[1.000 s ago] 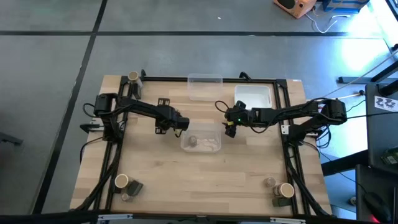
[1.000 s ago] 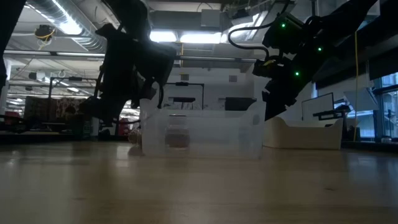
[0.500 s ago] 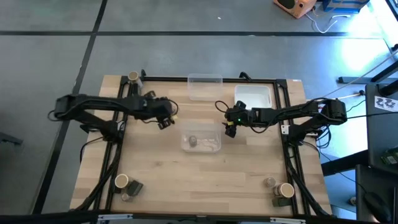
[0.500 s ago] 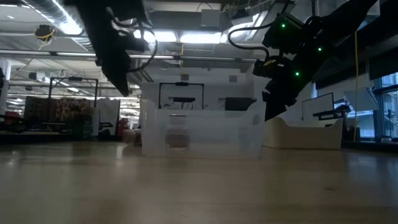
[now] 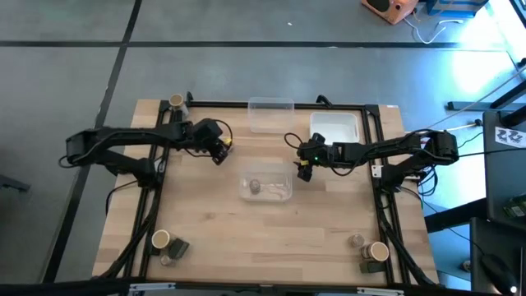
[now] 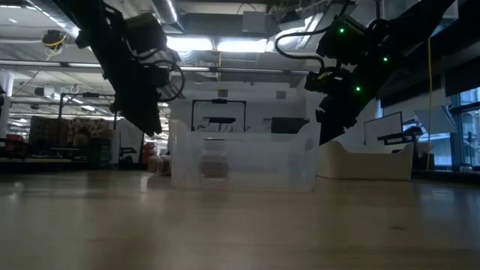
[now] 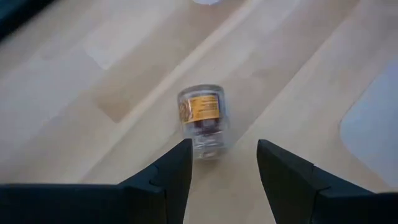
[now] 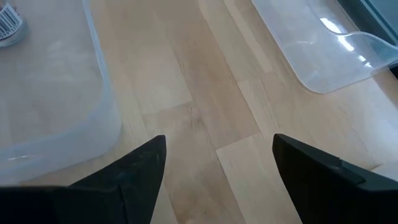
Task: Sort spices by type
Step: Put the top left transparent seasoning bottle into the bottom transparent bin
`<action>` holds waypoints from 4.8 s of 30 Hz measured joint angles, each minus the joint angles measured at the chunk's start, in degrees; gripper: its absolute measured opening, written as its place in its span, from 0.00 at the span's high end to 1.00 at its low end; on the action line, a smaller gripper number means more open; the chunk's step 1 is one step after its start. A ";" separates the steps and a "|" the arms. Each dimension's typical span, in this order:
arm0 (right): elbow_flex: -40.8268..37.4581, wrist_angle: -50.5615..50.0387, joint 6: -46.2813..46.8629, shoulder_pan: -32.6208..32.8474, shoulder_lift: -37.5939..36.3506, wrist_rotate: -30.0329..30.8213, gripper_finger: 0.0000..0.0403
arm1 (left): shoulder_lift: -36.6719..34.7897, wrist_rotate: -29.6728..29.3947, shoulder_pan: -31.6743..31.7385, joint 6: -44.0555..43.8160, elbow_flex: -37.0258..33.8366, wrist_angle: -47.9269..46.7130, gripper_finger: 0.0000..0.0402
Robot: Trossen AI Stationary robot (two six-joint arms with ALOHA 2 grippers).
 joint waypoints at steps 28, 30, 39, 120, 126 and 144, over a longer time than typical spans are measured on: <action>0.00 0.41 -0.44 0.00 0.00 1.15 0.27 | 7.82 -0.73 -1.56 6.86 -2.60 9.96 0.58; 0.00 0.45 -0.44 0.00 0.00 1.13 0.27 | 8.53 -1.49 -1.44 6.91 -2.60 9.49 0.58; 0.00 0.41 -0.42 0.00 -0.02 1.11 0.27 | 14.42 -4.36 -1.08 6.85 -2.56 9.56 0.58; -0.02 0.45 -1.68 0.00 -0.02 1.28 0.27 | 12.22 -7.48 -0.55 -0.70 -4.73 23.15 0.25; -0.04 0.49 -1.70 0.00 0.00 1.28 0.27 | 13.27 -7.51 -0.65 -1.76 -8.08 27.36 0.25; -0.04 1.42 -1.90 -0.02 -0.02 1.26 0.27 | 17.71 -6.89 -1.54 18.74 -10.97 36.47 0.26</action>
